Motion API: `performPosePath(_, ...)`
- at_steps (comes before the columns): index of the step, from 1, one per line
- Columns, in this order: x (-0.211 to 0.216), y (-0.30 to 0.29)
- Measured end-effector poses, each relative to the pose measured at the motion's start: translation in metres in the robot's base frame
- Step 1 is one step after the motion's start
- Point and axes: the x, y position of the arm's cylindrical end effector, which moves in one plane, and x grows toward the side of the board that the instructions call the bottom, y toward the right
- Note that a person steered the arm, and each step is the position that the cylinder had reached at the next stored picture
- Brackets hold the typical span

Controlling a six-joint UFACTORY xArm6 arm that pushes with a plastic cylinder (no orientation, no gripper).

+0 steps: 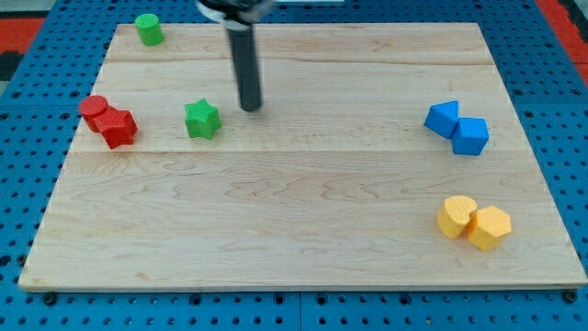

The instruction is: Move the green star down to the green circle

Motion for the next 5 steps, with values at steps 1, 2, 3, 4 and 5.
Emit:
performPosePath(1,0.056,-0.025)
performPosePath(2,0.008,-0.079)
performPosePath(3,-0.058,-0.122)
performPosePath(4,-0.115,-0.151)
performPosePath(5,-0.076,-0.108)
